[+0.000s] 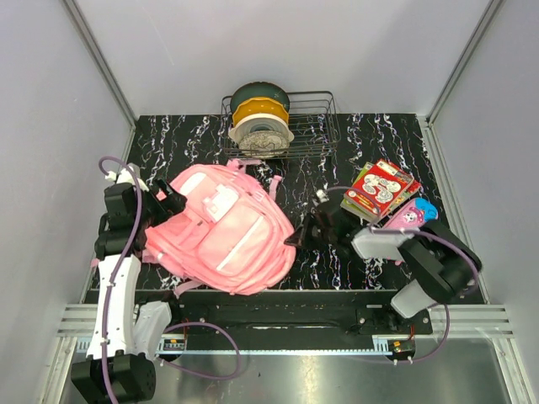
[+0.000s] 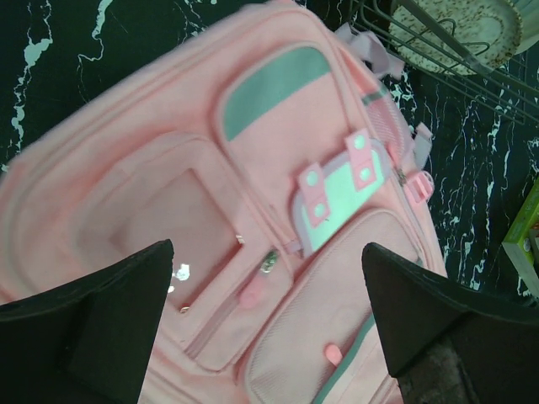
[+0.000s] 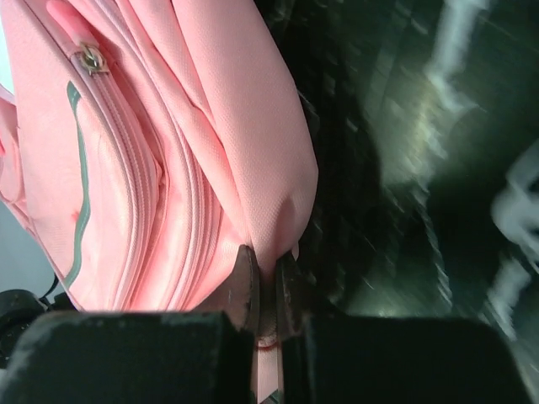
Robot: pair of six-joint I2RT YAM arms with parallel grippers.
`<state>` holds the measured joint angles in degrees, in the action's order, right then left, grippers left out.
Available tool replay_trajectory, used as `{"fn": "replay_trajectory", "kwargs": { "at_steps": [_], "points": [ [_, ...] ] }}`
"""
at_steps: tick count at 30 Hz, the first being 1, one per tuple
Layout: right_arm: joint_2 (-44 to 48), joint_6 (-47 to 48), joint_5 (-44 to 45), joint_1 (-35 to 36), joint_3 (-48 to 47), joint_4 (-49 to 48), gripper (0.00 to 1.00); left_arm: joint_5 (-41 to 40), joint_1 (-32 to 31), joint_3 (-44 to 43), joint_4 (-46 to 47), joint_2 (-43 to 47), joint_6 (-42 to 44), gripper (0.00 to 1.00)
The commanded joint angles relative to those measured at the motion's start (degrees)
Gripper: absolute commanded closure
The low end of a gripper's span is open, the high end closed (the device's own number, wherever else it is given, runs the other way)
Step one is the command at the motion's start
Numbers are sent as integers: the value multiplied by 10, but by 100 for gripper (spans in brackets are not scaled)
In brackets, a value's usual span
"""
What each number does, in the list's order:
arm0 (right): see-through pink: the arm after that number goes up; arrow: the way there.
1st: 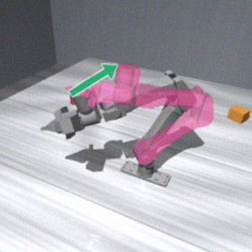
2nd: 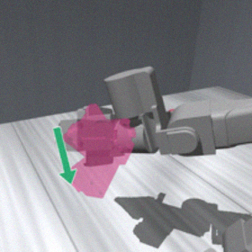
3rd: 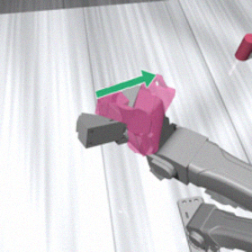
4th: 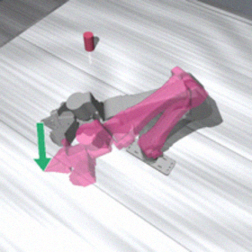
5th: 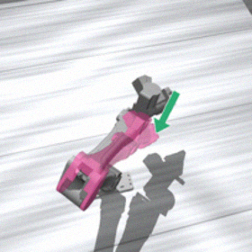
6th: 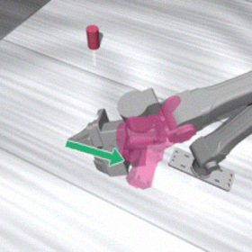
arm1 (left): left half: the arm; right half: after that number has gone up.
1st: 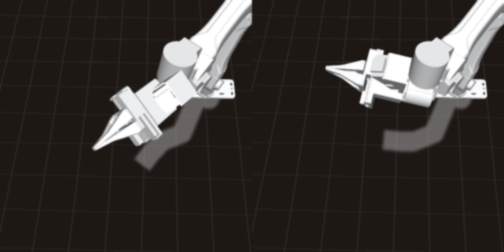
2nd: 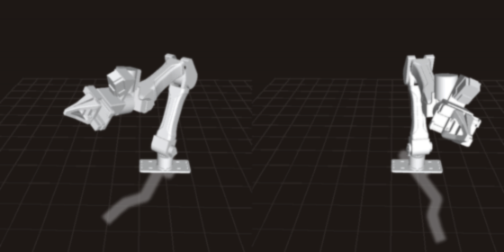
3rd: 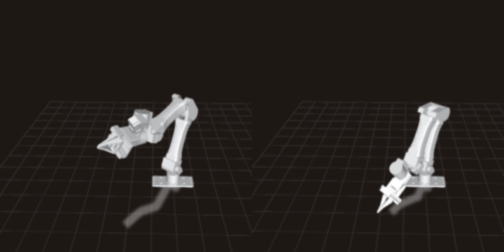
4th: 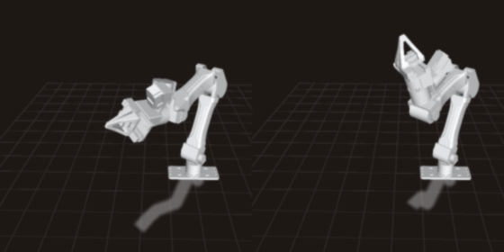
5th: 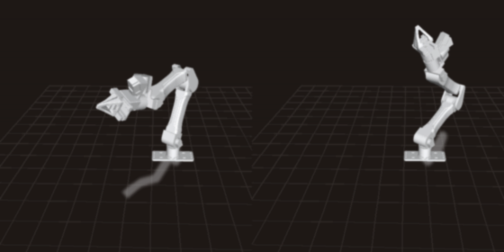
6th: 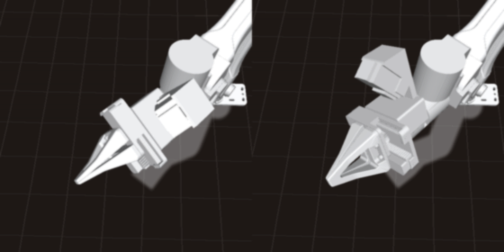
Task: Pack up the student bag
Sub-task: Adjust the student bag at the center of the board.
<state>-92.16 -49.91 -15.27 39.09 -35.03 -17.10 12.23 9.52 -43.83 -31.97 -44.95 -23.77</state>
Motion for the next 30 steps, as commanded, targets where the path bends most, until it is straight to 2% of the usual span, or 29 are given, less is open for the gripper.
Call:
{"fn": "replay_trajectory", "kwargs": {
  "at_steps": [1,4,5,9,11,15,16,19,20,23,25,26,30],
  "points": [
    [114,-48,145,-1,89,14,100,24,2,5,38,9,-3,1],
    [234,-68,182,-1,130,88,100,31,2,13,45,10,-12,1],
    [299,-67,187,-1,139,110,100,32,3,14,45,8,-13,1],
    [455,-76,224,-1,136,292,100,42,1,11,47,7,-7,1],
    [534,-104,250,-1,132,351,100,47,1,10,47,5,-7,1],
    [616,-160,314,-1,130,489,100,73,-11,28,59,6,-43,1],
    [626,-177,345,-1,130,510,100,69,-22,31,64,6,-52,1],
    [667,-242,390,-2,131,581,100,-11,-119,34,61,0,-80,1],
    [693,-274,395,-1,136,595,100,-31,-172,36,61,-1,-88,1],
    [739,-302,422,-1,148,597,100,-77,-241,66,79,15,-128,1],
    [747,-285,420,-1,155,567,100,-64,-262,105,98,31,-169,1],
    [740,-273,411,-1,164,516,100,-61,-291,120,125,35,-186,1],
    [657,-219,348,-1,160,416,100,-97,-395,182,183,27,-268,1]
  ]
}}
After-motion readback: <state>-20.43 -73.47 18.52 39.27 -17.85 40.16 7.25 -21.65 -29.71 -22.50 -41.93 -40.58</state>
